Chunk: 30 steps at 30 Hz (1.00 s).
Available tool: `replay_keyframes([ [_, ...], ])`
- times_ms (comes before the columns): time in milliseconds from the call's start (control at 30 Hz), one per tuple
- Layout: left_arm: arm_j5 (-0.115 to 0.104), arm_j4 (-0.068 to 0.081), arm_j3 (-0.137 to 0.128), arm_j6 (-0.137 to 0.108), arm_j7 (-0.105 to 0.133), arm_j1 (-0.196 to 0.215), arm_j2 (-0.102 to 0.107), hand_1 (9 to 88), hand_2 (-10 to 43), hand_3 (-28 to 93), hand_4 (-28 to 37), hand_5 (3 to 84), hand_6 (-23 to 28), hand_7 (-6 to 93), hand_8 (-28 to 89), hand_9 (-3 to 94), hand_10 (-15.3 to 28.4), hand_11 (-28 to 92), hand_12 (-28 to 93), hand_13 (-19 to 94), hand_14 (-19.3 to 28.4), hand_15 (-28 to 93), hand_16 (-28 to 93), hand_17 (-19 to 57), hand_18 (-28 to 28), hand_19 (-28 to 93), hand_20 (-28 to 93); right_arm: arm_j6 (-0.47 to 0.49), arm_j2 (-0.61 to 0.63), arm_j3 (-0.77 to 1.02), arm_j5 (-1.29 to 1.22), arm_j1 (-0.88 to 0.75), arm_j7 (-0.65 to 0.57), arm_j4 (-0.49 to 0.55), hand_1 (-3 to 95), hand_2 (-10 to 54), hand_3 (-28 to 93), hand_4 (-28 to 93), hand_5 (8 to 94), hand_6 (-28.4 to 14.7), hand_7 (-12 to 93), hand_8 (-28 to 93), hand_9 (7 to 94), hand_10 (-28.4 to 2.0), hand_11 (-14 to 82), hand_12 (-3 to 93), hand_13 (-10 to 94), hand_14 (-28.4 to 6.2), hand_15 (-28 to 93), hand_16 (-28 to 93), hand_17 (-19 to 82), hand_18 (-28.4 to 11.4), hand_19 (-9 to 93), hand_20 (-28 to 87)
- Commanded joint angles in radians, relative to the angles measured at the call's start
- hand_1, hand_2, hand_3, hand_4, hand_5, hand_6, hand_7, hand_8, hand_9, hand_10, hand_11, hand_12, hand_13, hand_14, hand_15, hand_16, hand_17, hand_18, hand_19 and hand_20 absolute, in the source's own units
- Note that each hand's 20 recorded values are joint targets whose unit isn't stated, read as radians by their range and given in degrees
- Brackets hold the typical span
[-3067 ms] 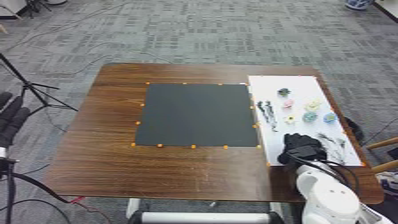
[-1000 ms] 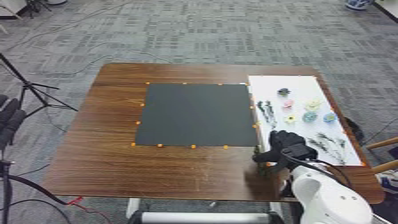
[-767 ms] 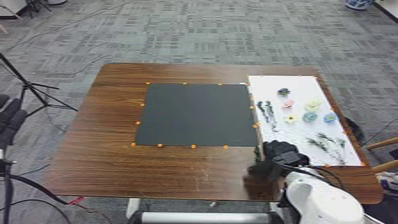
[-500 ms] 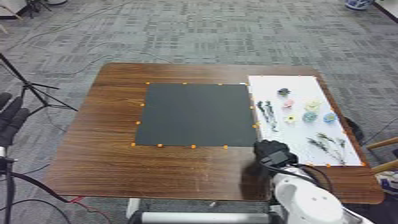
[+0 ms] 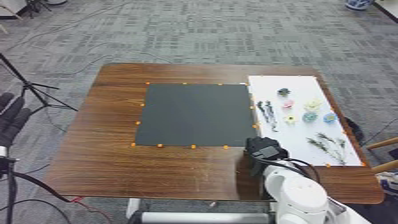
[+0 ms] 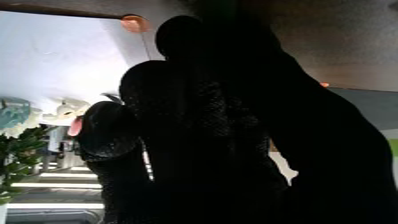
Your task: Arrange flowers
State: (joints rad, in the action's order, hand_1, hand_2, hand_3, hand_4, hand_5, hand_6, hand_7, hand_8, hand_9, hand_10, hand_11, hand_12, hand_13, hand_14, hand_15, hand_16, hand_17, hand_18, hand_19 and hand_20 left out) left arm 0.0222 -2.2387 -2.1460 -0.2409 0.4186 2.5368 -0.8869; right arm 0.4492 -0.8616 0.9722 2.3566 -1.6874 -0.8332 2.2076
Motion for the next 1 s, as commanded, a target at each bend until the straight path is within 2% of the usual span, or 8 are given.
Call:
replay_keyframes([
  [33,-0.013,-0.008,-0.001,0.003,0.011,0.019,-0.006,23.4,15.9,68,-28.3,35.7,7.9,7.6,-6,30.9,13.7,12,12,21,13.2,22,-3,-2.3,8.6,19,11,-0.082,0.018,0.036,-0.073,-0.088,0.01,-0.053,59.8,-9.5,74,-23,61.9,-2.8,68,21,88.8,-7.9,18.7,49.9,80,-3.9,52,50,48,-26.5,93,42],
  [200,-0.015,-0.003,0.001,0.004,0.009,0.011,-0.002,23.4,15.9,68,-28.3,35.7,7.9,7.6,-6,31.0,13.7,12,12,21,13.2,22,-3,-2.3,8.6,19,11,-0.315,0.011,0.135,-0.181,-0.136,0.015,-0.008,58.3,-9.5,76,-20,62.4,-2.3,69,20,89.8,-8.0,18.9,51.4,82,-3.9,51,51,49,-26.6,93,42],
  [300,-0.014,-0.003,0.0,0.002,0.007,0.007,-0.007,23.4,15.9,68,-28.3,35.7,7.9,7.7,-6,30.9,13.7,12,12,21,13.2,22,-3,-2.3,8.6,19,11,-0.471,0.027,0.131,-0.135,-0.15,0.014,0.006,57.0,-9.5,77,-16,62.7,-2.3,69,20,90.1,-8.0,19.6,52.6,82,-4.1,52,52,50,-26.5,93,42],
  [467,-0.016,-0.007,-0.008,0.004,0.012,0.014,-0.013,23.4,15.8,68,-28.3,35.7,7.9,7.6,-6,30.9,13.7,12,12,21,13.2,22,-3,-2.3,8.7,19,11,-0.588,0.04,0.132,-0.109,-0.152,0.027,0.026,55.1,-9.5,78,-11,63.0,-2.6,70,21,90.5,-8.4,20.9,55.0,82,-4.7,54,53,51,-26.5,93,43],
  [533,-0.015,-0.005,-0.007,0.005,0.006,0.009,-0.013,23.3,15.8,68,-28.3,35.7,7.9,7.6,-6,30.9,13.7,12,12,21,13.2,22,-3,-2.3,8.7,19,11,-0.611,0.043,0.136,-0.107,-0.155,0.029,0.034,54.7,-9.5,78,-10,63.0,-2.6,70,21,90.6,-8.4,20.9,55.3,82,-4.9,54,53,51,-26.7,93,43],
  [700,-0.018,-0.006,-0.003,0.005,0.011,0.01,-0.016,23.3,15.8,68,-28.3,35.6,7.9,7.7,-6,30.9,13.7,12,12,21,13.2,22,-3,-2.3,8.6,19,11,-0.649,0.041,0.127,-0.118,-0.133,0.05,0.039,54.3,-9.5,77,-8,63.1,-2.6,71,21,90.5,-8.6,21.4,56.1,82,-5.1,54,54,51,-26.7,93,43],
  [867,-0.021,-0.005,0.003,0.002,0.017,0.008,-0.013,23.3,15.8,68,-28.3,35.7,7.9,7.6,-6,30.9,13.7,12,12,21,13.1,22,-3,-2.3,8.6,19,11,-0.659,0.034,0.109,-0.125,-0.102,0.064,0.035,54.3,-9.5,77,-8,63.2,-2.7,71,21,90.4,-8.6,21.6,56.6,82,-5.4,55,54,51,-26.7,93,44],
  [1000,-0.018,-0.006,-0.003,0.001,0.014,0.011,-0.015,23.2,15.7,68,-28.3,35.7,7.9,7.6,-6,30.9,13.6,12,12,21,13.1,22,-3,-2.3,8.6,19,11,-0.649,0.006,0.071,-0.13,-0.039,0.065,0.014,54.4,-9.5,77,-8,63.2,-2.8,71,21,90.1,-8.6,21.8,57.0,82,-5.6,55,55,51,-26.6,93,44],
])
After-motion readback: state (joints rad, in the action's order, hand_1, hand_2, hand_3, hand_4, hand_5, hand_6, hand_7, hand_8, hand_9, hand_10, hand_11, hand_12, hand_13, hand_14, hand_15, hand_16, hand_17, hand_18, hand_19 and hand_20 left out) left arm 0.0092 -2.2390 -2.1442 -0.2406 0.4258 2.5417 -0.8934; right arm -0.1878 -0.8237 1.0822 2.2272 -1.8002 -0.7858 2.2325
